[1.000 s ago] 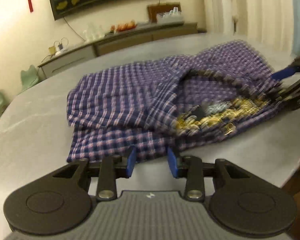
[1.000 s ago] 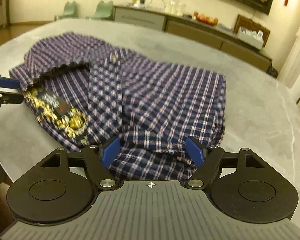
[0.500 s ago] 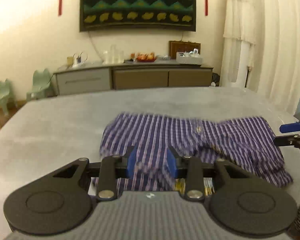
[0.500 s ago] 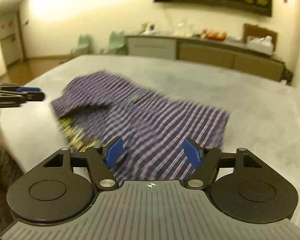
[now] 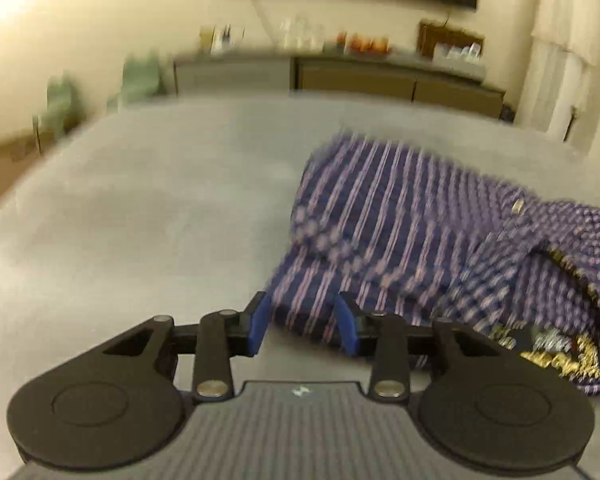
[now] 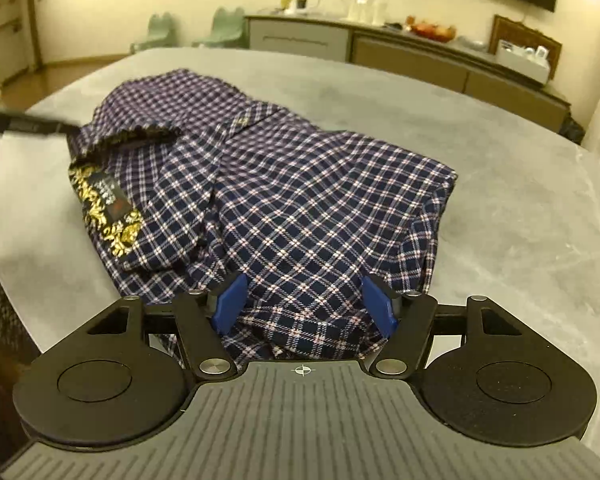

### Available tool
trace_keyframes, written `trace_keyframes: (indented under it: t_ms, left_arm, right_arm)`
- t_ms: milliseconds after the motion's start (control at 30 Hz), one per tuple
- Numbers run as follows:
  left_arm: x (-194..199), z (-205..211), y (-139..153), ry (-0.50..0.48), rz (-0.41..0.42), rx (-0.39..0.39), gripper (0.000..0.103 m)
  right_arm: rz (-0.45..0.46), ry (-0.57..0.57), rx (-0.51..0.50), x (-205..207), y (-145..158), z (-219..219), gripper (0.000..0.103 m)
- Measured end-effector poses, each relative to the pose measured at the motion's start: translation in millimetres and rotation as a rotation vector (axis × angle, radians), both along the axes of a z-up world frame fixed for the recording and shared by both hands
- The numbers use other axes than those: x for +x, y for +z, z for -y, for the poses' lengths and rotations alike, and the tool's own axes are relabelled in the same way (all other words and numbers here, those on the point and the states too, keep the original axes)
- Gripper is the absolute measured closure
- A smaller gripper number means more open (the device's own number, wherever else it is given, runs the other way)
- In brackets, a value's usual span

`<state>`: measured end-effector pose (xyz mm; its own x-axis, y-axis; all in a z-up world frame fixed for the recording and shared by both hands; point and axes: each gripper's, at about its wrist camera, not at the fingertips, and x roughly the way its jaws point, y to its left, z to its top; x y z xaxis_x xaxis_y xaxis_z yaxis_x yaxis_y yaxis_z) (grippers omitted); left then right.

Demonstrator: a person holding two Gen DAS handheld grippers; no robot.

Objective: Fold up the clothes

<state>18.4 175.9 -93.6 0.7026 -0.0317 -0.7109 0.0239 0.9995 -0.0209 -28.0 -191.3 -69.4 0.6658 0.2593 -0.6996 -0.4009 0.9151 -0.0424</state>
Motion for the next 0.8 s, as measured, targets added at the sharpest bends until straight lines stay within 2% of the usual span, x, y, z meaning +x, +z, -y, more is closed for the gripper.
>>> trace_keyframes:
  t_ms: [33, 67, 133, 200, 267, 333, 367, 400, 467, 567, 667, 700, 800]
  left_arm:
    - [9.4, -2.3, -2.3, 0.002, -0.006, -0.01, 0.06]
    - [18.9, -4.7, -4.6, 0.004, -0.012, -0.021, 0.06]
    - [46.0, -5.2, -6.1, 0.003, -0.016, -0.027, 0.063]
    - [70.5, -7.5, 1.0, 0.017, 0.003, -0.034, 0.073]
    - [84.3, -15.4, 13.3, 0.051, 0.039, -0.055, 0.072]
    - [98.2, -23.3, 25.7, 0.085, 0.075, -0.075, 0.075]
    - [105.1, -27.3, 31.9, 0.101, 0.093, -0.085, 0.075]
    - [112.1, -31.2, 38.1, 0.118, 0.111, -0.095, 0.074]
    - [125.7, -39.0, 50.5, 0.151, 0.146, -0.116, 0.074]
    - [82.6, -16.3, 68.8, 0.011, 0.2, -0.176, 0.073]
    - [32.7, 33.8, 53.9, -0.215, 0.165, -0.162, 0.072]
    - [19.6, 48.7, 41.4, -0.265, 0.149, -0.112, 0.07]
    - [-19.7, 93.3, 4.2, -0.414, 0.1, 0.042, 0.072]
  right_arm:
    - [-0.015, 0.001, -0.001, 0.4, -2.2, -2.1, 0.036]
    - [-0.03, 0.004, -0.013, 1.0, -7.0, -6.1, 0.036]
    - [-0.032, -0.01, -0.024, -2.1, -7.1, -18.1, 0.035]
    - [-0.045, -0.028, -0.025, -9.9, -4.4, -36.5, 0.031]
    - [-0.038, 0.002, -0.024, -24.1, -3.4, -67.4, 0.03]
    - [-0.052, 0.11, 0.029, -44.3, 5.3, -94.3, 0.031]
    - [-0.071, 0.182, 0.061, -53.9, 10.3, -106.9, 0.036]
    - [-0.081, 0.246, 0.091, -62.6, 17.6, -113.0, 0.038]
    - [-0.063, 0.301, 0.123, -72.2, 34.9, -109.5, 0.039]
    - [-0.037, 0.283, 0.202, -58.4, 64.8, -75.3, 0.038]
    - [0.003, 0.181, 0.186, -19.7, 76.0, -47.7, 0.039]
    - [0.013, 0.139, 0.166, -3.2, 74.3, -39.8, 0.039]
    - [-0.132, 0.066, 0.049, 31.8, 27.4, -28.4, 0.041]
